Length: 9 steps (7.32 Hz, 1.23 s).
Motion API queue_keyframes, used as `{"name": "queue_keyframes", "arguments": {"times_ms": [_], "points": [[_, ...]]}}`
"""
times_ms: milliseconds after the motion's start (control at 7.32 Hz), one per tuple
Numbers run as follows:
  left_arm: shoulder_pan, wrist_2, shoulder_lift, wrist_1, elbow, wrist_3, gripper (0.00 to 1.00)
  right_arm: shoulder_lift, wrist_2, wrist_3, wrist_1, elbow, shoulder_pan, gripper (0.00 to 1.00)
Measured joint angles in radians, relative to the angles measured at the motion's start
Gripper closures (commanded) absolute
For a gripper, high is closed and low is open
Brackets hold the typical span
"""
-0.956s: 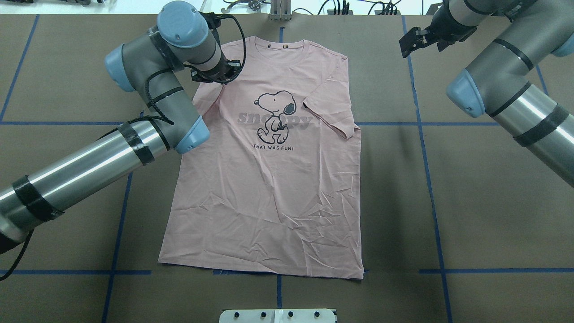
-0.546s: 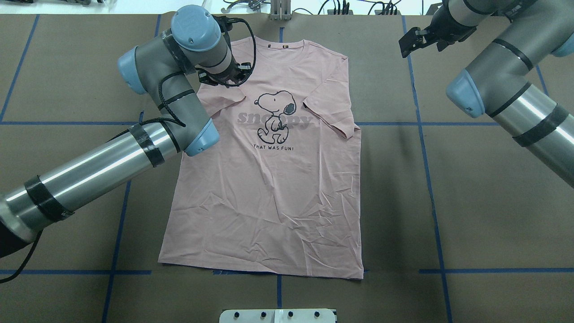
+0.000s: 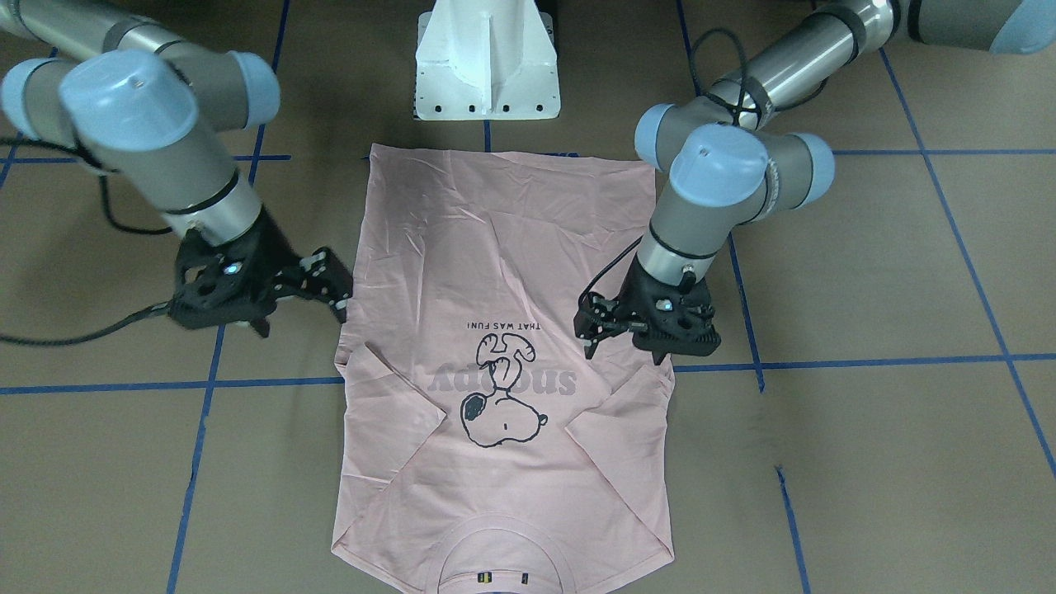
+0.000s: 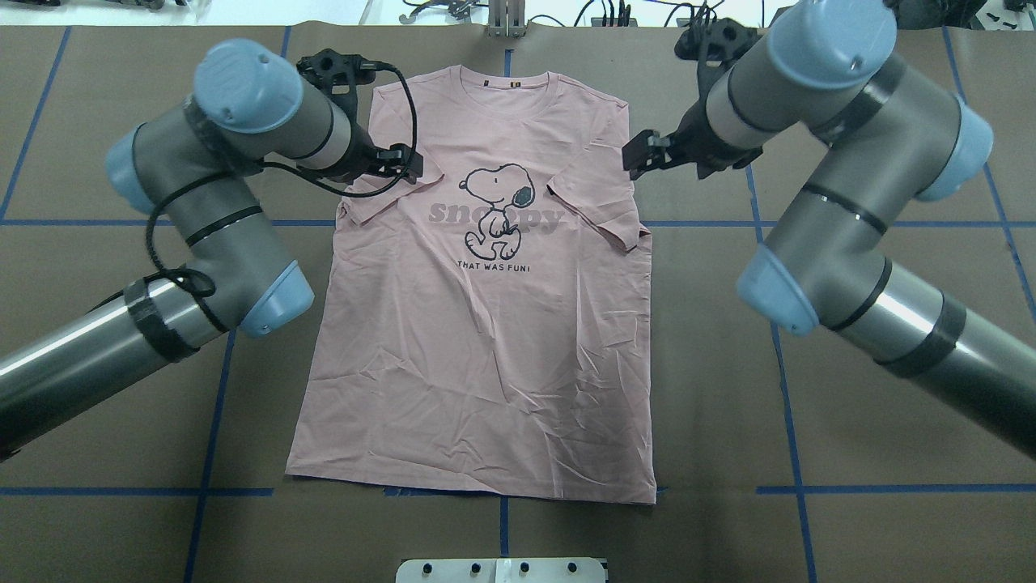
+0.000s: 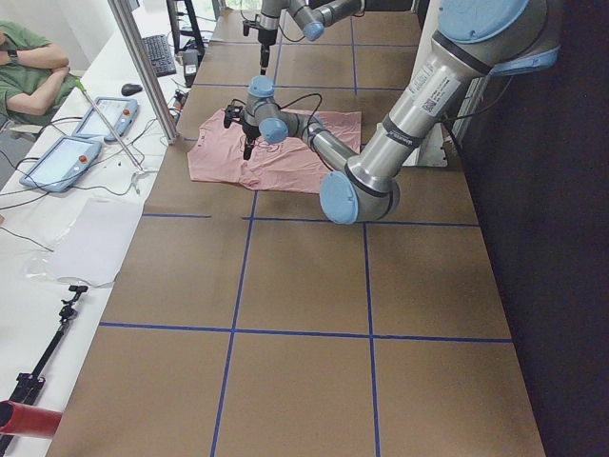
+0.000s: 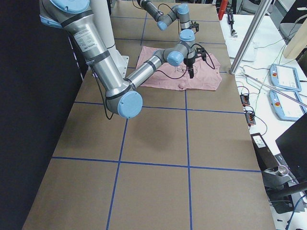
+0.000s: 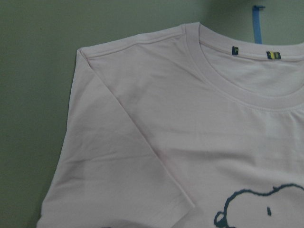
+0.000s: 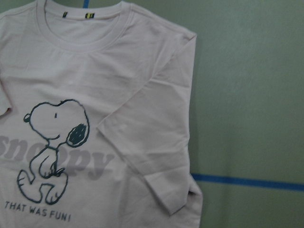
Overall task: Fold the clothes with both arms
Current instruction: 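Lower both grippers onto the shirt shoulders beside the collar, then move both grippers to the hem corners nearest the robot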
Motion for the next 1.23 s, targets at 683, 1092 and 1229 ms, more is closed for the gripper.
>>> {"name": "queue_keyframes", "arguments": {"times_ms": [683, 1092, 1229], "points": [[0.303, 0.160, 0.406, -0.008, -0.438, -0.259, 0.03, -0.264, -0.542, 0.489, -0.059, 0.351, -0.619, 0.00], [0.463, 0.273, 0.547, -0.012, -0.491, -0.392, 0.36, -0.365, -0.570, 0.503, 0.097, 0.357, -0.659, 0.00], [0.484, 0.285, 0.571, -0.012, -0.490, -0.407, 0.39, -0.369, -0.570, 0.502, 0.107, 0.357, -0.662, 0.00]]}}
